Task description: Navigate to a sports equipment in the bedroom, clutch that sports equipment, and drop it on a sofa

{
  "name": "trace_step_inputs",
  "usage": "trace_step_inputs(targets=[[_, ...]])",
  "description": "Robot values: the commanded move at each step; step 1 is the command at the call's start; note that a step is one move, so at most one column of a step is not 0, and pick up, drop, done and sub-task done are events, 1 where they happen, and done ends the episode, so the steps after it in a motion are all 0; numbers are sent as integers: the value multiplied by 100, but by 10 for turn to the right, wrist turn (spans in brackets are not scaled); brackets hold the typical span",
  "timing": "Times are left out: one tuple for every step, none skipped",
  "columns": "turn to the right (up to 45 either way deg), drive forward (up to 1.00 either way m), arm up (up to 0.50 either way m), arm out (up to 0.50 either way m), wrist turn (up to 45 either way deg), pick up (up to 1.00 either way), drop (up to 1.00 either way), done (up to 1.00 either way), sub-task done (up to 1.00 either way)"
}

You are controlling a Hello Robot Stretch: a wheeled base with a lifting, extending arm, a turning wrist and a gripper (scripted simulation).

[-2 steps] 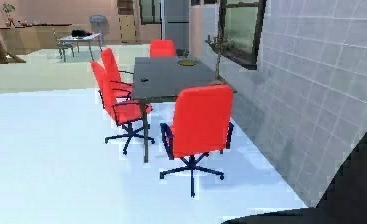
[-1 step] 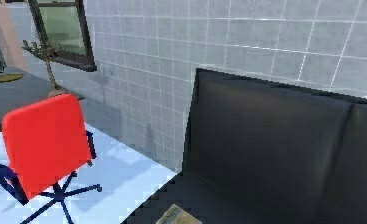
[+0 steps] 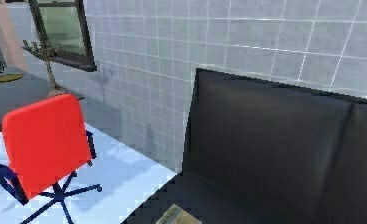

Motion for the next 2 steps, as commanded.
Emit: trace_step_inputs(targets=[[0, 0, 0, 0, 450, 0, 0, 0, 0], [0, 0, 0, 0, 300, 0, 0, 0, 0]])
